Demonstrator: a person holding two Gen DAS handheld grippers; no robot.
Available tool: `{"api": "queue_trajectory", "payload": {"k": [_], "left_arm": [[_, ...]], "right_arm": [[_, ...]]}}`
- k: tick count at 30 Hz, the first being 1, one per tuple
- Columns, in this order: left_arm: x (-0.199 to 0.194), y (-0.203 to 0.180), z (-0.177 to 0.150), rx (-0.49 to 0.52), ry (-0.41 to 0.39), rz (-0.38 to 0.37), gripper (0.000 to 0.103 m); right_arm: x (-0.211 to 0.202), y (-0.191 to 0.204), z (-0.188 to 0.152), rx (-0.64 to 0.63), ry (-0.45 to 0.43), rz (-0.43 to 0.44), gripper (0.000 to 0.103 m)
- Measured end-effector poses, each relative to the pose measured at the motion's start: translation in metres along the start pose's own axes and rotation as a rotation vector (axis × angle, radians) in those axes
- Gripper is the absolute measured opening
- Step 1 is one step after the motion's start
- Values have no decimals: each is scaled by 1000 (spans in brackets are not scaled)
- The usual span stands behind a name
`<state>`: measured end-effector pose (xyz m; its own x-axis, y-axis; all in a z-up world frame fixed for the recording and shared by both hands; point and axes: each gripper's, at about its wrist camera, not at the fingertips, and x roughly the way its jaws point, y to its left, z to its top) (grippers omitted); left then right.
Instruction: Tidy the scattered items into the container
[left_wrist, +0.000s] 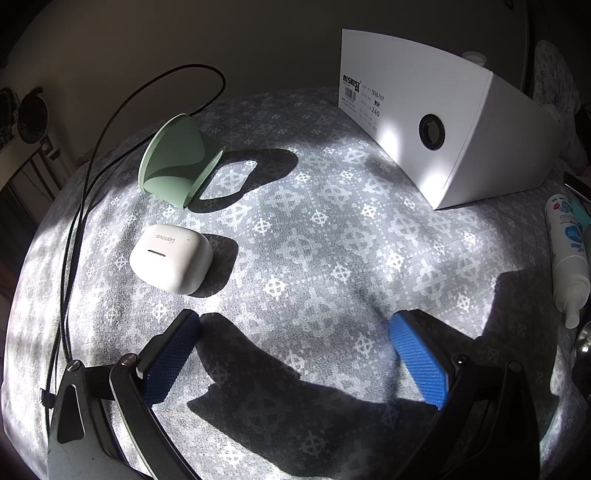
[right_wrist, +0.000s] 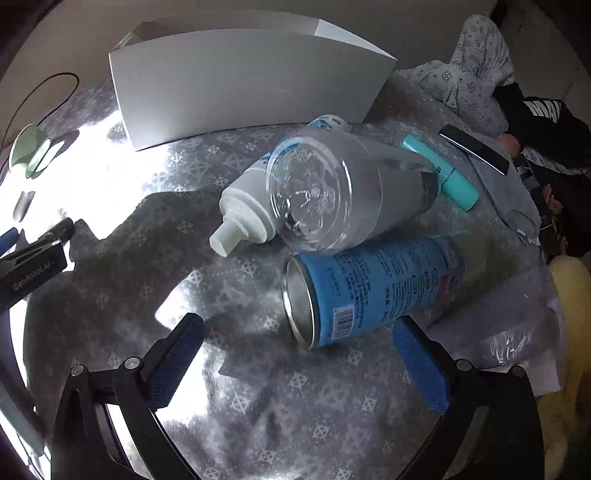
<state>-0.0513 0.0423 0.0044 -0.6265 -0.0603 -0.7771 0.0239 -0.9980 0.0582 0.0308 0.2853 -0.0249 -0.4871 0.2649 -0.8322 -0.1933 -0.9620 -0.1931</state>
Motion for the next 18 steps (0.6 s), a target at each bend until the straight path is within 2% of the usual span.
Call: {"api": "queue_trajectory", "payload": {"k": [2, 4, 5, 6, 7, 9, 11, 15, 18], "left_arm": [[0, 0, 0, 0, 0, 0, 103], [0, 0, 0, -1, 1, 0, 103], [0, 0, 0, 0, 1, 0, 103], [0, 0, 0, 0, -1, 0, 103], [1, 0, -1, 0, 1, 0, 103], [2, 0, -1, 0, 1, 0, 103], [3, 0, -1, 0, 2, 0, 103], [3, 0, -1, 0, 2, 0, 103], [4, -1, -2, 0, 2, -1, 103]], "right_arm": [[1, -7, 5, 1, -169, 26, 103], [16, -2, -8, -95, -332, 9, 103], [26, 7, -9, -162, -310, -31, 103], [34, 19, -6, -232, -267, -132, 103], [39, 29, -4, -273, -249, -181, 103], [36, 34, -8, -289, -286, -229, 103], [37, 33, -9, -292, -284, -233, 103], [41, 21, -6, -259, -261, -173, 103], [42, 22, -6, -264, -263, -179, 103]]}}
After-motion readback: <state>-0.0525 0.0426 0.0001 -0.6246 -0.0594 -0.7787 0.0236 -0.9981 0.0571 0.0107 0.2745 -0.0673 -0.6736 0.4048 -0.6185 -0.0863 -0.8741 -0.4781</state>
